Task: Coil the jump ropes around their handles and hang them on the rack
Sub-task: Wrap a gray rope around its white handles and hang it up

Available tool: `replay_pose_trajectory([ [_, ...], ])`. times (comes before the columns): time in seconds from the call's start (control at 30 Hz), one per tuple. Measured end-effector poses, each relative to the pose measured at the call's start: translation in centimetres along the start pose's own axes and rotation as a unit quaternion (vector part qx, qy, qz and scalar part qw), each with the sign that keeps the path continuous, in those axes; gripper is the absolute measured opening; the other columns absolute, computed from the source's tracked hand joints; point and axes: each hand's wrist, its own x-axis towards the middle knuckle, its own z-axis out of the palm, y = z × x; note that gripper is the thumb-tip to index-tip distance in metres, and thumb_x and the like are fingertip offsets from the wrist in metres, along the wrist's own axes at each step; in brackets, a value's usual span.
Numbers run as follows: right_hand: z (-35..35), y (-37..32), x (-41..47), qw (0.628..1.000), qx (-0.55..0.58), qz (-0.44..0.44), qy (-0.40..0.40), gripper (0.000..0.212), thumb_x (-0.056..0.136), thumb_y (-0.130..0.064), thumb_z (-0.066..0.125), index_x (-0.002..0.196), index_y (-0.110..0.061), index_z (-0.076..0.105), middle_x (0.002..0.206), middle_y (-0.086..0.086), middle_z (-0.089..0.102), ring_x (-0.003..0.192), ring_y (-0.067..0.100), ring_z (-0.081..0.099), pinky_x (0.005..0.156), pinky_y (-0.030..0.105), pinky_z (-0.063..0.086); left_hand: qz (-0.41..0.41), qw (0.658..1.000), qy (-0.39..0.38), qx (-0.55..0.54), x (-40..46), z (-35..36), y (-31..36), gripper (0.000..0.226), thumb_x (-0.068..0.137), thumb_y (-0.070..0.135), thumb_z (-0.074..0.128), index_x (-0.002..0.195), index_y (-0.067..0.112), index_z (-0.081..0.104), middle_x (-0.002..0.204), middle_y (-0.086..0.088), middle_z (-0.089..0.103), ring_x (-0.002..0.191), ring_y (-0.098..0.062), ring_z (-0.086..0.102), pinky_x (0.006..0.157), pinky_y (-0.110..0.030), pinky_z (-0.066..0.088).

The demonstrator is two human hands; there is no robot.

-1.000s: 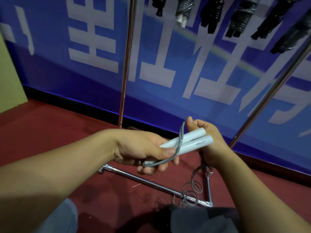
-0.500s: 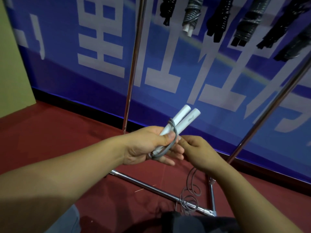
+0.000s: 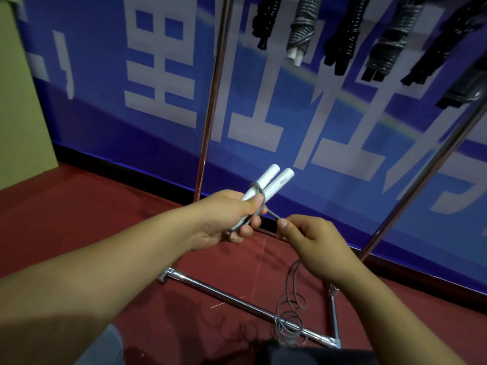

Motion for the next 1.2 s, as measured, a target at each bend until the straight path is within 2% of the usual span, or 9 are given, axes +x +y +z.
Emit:
replay_pose_trajectory([
  [0.1, 0.2, -0.1, -0.2, 1.000, -0.022, -0.019, 0.010, 0.038, 0.099, -0.048, 0.048, 0.073, -0.025, 0.063, 0.058, -0.004, 0.057, 0.057, 0.009, 0.052, 0.056, 0.024, 0.038, 0.005, 0.996, 0.034, 0.078, 0.4, -0.4, -0.3, 0.030, 0.105, 0.035, 0.048, 0.096, 0.009, 0.060, 0.062, 0.001, 0.053, 0.044, -0.007, 0.043, 0.039, -0.018, 0.031],
  [0.23, 0.6, -0.9, -0.4, 0.996, -0.071, -0.047, 0.006, 0.047, 0.096, -0.056, 0.041, 0.076, -0.019, 0.062, 0.054, -0.005, 0.051, 0.053, 0.014, 0.048, 0.056, 0.035, 0.041, 0.013, 0.989, 0.056, 0.140, 1.0, -0.8, -0.7, 0.031, 0.105, 0.035, 0.048, 0.095, 0.009, 0.063, 0.062, 0.002, 0.054, 0.044, -0.006, 0.043, 0.040, -0.019, 0.032],
  [0.37, 0.8, -1.7, -0.6, 0.989, -0.132, -0.073, -0.004, 0.037, 0.098, -0.049, 0.048, 0.078, -0.020, 0.058, 0.057, -0.001, 0.051, 0.055, 0.016, 0.049, 0.056, 0.039, 0.042, 0.020, 0.977, 0.075, 0.197, 1.5, -0.9, -1.1, 0.032, 0.104, 0.036, 0.048, 0.092, 0.012, 0.064, 0.063, 0.003, 0.056, 0.044, -0.008, 0.044, 0.041, -0.019, 0.033],
  [0.47, 0.8, -2.1, -0.6, 0.977, -0.197, -0.083, -0.022, 0.034, 0.099, -0.046, 0.049, 0.078, -0.019, 0.054, 0.058, -0.001, 0.048, 0.057, 0.019, 0.046, 0.054, 0.036, 0.032, 0.031, 0.968, 0.087, 0.233, 1.9, -1.0, -1.5, 0.031, 0.103, 0.036, 0.050, 0.086, 0.014, 0.064, 0.064, 0.001, 0.058, 0.047, -0.012, 0.045, 0.044, -0.020, 0.036],
  [0.6, 0.9, -1.9, -0.7, 0.941, -0.292, -0.171, 0.020, 0.033, 0.094, -0.043, 0.042, 0.067, -0.024, 0.041, 0.051, -0.004, 0.045, 0.044, 0.022, 0.037, 0.045, 0.029, 0.024, 0.060, 0.896, 0.124, 0.423, 2.7, -1.4, -2.0, 0.035, 0.099, 0.043, 0.054, 0.073, 0.020, 0.056, 0.074, -0.002, 0.063, 0.066, -0.022, 0.058, 0.062, -0.033, 0.045],
  [0.7, 1.2, -1.6, -0.8, 0.925, -0.327, -0.195, 0.016, 0.034, 0.091, -0.040, 0.041, 0.061, -0.022, 0.042, 0.047, -0.002, 0.045, 0.038, 0.023, 0.029, 0.038, 0.026, 0.023, 0.054, 0.859, 0.129, 0.492, 3.0, -1.4, -2.4, 0.035, 0.099, 0.045, 0.053, 0.072, 0.023, 0.048, 0.079, -0.001, 0.059, 0.076, -0.025, 0.060, 0.067, -0.035, 0.045],
  [0.8, 1.4, -0.7, -0.9, 0.926, -0.317, -0.204, 0.017, 0.037, 0.093, -0.042, 0.039, 0.064, -0.022, 0.051, 0.050, -0.002, 0.049, 0.040, 0.023, 0.043, 0.039, 0.029, 0.028, 0.057, 0.850, 0.111, 0.512, 3.0, -1.4, -2.7, 0.032, 0.099, 0.045, 0.053, 0.076, 0.024, 0.049, 0.084, -0.002, 0.060, 0.082, -0.027, 0.062, 0.073, -0.037, 0.049],
  [0.97, 1.1, -0.6, -1.2, 0.964, -0.211, -0.157, 0.024, 0.036, 0.093, -0.051, 0.041, 0.082, -0.026, 0.064, 0.069, -0.006, 0.062, 0.059, 0.019, 0.056, 0.049, 0.032, 0.037, 0.055, 0.837, 0.023, 0.544, 2.9, -2.0, -2.9, 0.031, 0.100, 0.043, 0.053, 0.075, 0.025, 0.048, 0.084, -0.002, 0.062, 0.081, -0.026, 0.063, 0.074, -0.037, 0.049],
  [1.2, 1.1, 0.2, -0.5, 0.984, -0.134, -0.111, 0.048, 0.028, 0.095, -0.051, 0.041, 0.098, -0.031, 0.060, 0.090, -0.011, 0.056, 0.078, 0.019, 0.060, 0.066, 0.043, 0.051, 0.071, 0.837, -0.048, 0.541, 1.9, -1.9, -2.7, 0.025, 0.100, 0.040, 0.054, 0.099, 0.017, 0.063, 0.083, 0.000, 0.066, 0.084, -0.025, 0.066, 0.083, -0.045, 0.054],
])
